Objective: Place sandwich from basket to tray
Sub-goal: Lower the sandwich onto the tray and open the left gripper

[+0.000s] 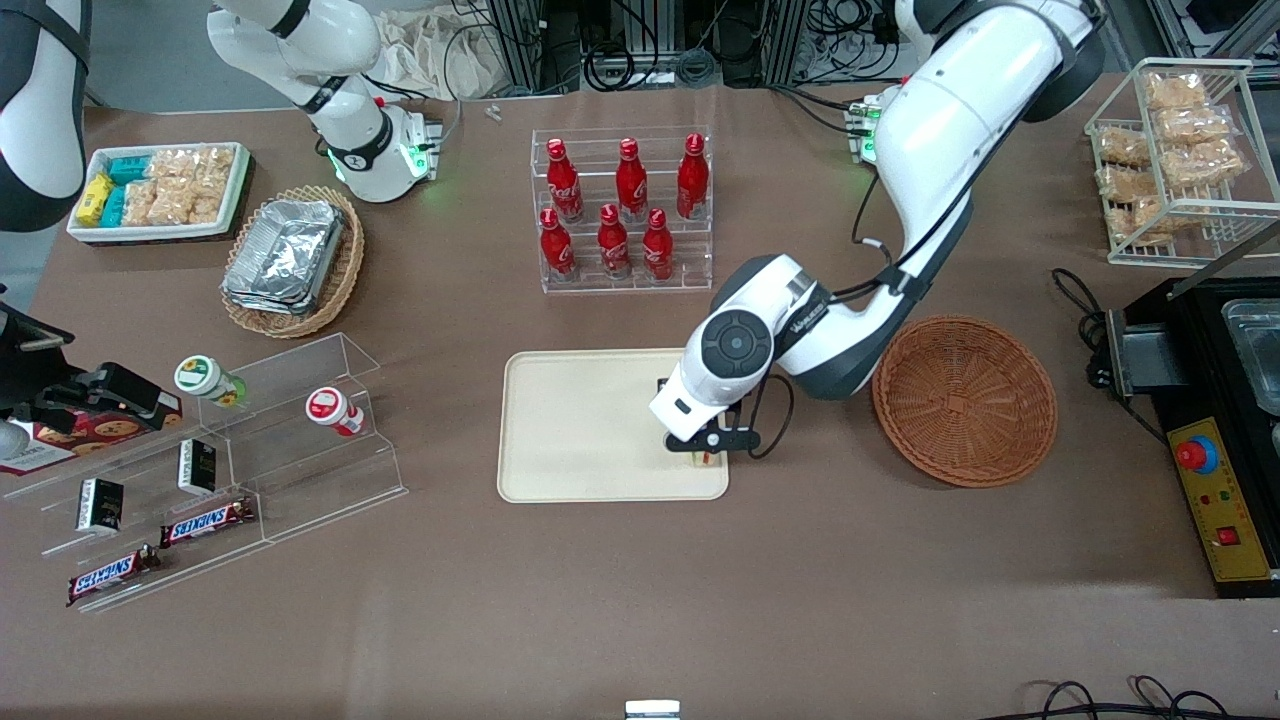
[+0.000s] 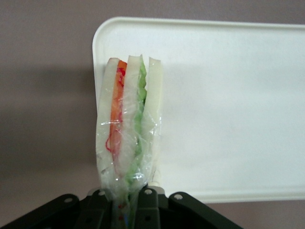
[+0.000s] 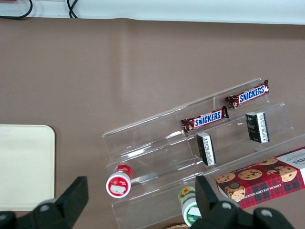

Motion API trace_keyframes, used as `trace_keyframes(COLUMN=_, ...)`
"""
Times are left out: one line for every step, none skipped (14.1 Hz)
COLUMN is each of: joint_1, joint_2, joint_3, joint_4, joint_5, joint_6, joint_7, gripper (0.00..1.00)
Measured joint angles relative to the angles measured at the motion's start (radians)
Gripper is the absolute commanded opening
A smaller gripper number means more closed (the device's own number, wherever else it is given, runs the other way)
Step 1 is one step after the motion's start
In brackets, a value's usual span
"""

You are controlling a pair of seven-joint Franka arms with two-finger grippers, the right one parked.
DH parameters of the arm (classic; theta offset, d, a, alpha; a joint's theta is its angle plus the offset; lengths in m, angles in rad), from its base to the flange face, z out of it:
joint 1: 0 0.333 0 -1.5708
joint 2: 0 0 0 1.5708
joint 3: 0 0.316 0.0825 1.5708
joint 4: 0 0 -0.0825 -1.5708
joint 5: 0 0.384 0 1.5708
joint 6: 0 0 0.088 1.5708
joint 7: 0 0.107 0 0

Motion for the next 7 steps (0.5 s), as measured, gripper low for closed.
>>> trace_keyframes(joint_1=0.001, joint_2=0.023, joint_3=0.001, joint_4=0.006, joint_5=0.039, joint_6=0.007, joint_7=0.0, gripper=0.0)
trace_keyframes(joint_1=0.0, joint_2=0.041, joint_3=0.001, joint_4=0.01, joint_5=0.063, joint_6=0.01, joint_7=0.0, gripper=0.0)
trace_keyframes(joint_1=-0.003, joint_2=0.054, joint_3=0.0, joint_4=0.012, joint_5=0.074, joint_6=0.011, joint_7=0.0, gripper=0.0)
trace_keyframes(joint_1=-0.006, joint_2=0.062, joint_3=0.0, joint_4=0.013, joint_5=0.077, joint_6=0.012, joint_7=0.001, gripper=0.0)
trace_keyframes(joint_1=-0.009, joint_2=0.066, joint_3=0.0, joint_4=0.014, joint_5=0.077, joint_6=0.012, joint_7=0.001, gripper=0.0)
trace_keyframes(joint_1=-0.011, joint_2=0.069, joint_3=0.0, joint_4=0.014, joint_5=0.078, joint_6=0.012, joint_7=0.001, gripper=0.0)
trace_keyframes(joint_1=-0.013, joint_2=0.07, joint_3=0.0, joint_4=0.015, joint_5=0.078, joint_6=0.012, joint_7=0.001, gripper=0.0)
